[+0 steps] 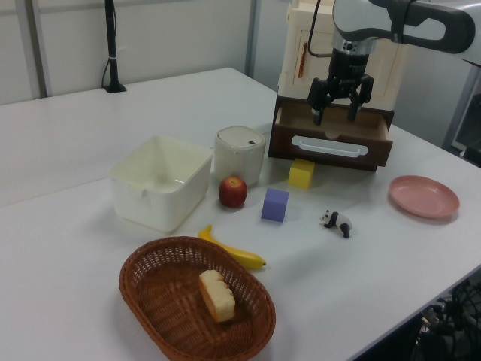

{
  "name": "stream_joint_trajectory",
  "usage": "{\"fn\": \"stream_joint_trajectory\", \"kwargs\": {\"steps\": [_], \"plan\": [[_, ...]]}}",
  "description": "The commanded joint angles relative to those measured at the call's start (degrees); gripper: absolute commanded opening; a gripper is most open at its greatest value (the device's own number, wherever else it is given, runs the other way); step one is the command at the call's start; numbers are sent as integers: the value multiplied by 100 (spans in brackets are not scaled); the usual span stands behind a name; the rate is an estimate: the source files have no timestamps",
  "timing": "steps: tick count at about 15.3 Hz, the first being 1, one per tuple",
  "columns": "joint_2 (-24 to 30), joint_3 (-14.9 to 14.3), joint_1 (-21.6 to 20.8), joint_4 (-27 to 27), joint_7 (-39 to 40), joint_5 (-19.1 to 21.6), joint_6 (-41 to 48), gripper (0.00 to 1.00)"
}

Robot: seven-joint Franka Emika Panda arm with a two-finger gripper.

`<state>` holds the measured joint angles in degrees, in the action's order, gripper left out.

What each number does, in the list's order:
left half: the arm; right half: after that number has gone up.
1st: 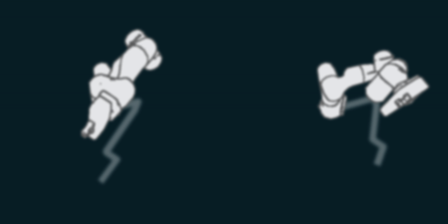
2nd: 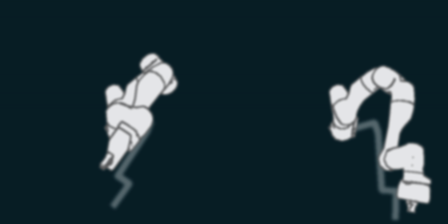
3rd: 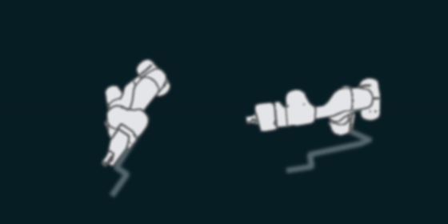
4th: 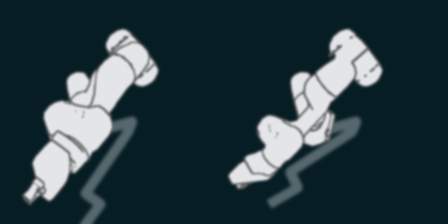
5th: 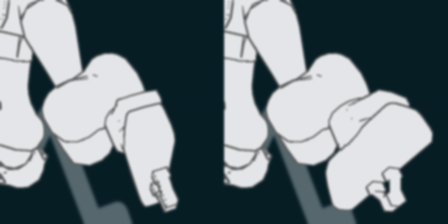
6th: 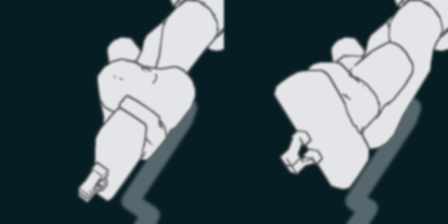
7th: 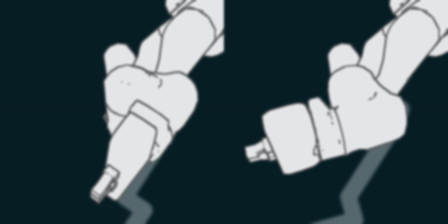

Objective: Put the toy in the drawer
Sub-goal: 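Move the gripper from above the drawer toward the panda toy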

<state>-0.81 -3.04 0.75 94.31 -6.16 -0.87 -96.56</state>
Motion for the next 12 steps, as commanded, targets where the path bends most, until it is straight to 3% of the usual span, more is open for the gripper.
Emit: {"fn": "stream_joint_trajectory", "kwargs": {"steps": [1,12], "plan": [[125,-21,21,52,279,192,146,100],[134,-30,74,52,291,281,120,100]]}}
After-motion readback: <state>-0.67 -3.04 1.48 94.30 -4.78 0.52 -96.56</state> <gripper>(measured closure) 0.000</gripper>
